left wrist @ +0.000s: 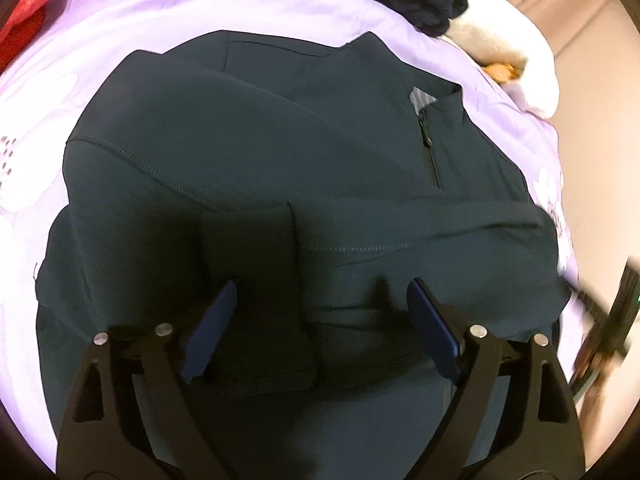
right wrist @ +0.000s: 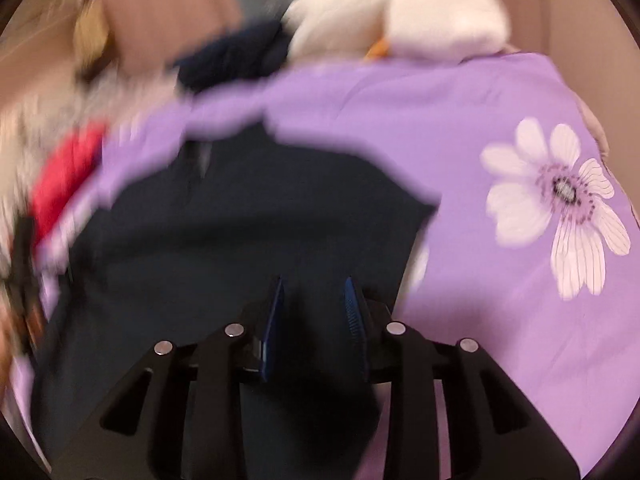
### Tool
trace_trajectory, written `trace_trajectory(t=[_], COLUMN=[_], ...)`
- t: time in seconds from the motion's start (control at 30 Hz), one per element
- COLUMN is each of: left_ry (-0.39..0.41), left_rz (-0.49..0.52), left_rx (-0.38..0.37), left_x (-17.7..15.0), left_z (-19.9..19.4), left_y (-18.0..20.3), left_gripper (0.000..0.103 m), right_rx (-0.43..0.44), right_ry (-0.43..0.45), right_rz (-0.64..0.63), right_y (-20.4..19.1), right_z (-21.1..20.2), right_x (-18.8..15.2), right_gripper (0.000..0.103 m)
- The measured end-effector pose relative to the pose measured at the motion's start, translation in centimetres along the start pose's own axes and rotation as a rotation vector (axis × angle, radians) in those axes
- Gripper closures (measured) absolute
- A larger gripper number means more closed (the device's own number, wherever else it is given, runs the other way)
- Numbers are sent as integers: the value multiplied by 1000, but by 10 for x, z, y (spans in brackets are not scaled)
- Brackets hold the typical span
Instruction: Fold large clothes
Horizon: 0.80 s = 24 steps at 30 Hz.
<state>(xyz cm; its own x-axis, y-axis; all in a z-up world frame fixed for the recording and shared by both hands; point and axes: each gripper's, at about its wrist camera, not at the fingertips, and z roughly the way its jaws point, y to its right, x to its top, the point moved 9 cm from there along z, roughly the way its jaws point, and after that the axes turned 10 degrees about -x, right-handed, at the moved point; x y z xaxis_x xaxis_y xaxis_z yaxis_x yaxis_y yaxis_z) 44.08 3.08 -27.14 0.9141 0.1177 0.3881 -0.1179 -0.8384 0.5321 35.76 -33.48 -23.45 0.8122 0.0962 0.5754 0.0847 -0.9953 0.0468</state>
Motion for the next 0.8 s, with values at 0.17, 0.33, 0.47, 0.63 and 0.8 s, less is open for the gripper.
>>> trace_trajectory(t=[0.17, 0.33, 0.47, 0.63, 0.8], left_ry=[-18, 16, 44, 33, 56], left_rz=[-48, -99, -100, -121, -210], left_rx=[17, -6, -92, -118, -133], left_x=[9, 16, 16, 16, 28], left_z=[3, -11, -19, -6, 10], left_y=[-5, -1, 10, 12, -6], left_gripper=[14, 14, 14, 14, 14], right_rx=[-41, 14, 52, 111, 114], right_ry=[-38, 72, 141, 110, -18], right_rz=[-45, 71, 207, 455, 533], right_y=[3, 14, 32, 57, 58], right_z=[-7, -48, -56, -15, 39], right_x=[-51, -50, -34, 2, 8], right_gripper=[76, 67, 50, 43, 63])
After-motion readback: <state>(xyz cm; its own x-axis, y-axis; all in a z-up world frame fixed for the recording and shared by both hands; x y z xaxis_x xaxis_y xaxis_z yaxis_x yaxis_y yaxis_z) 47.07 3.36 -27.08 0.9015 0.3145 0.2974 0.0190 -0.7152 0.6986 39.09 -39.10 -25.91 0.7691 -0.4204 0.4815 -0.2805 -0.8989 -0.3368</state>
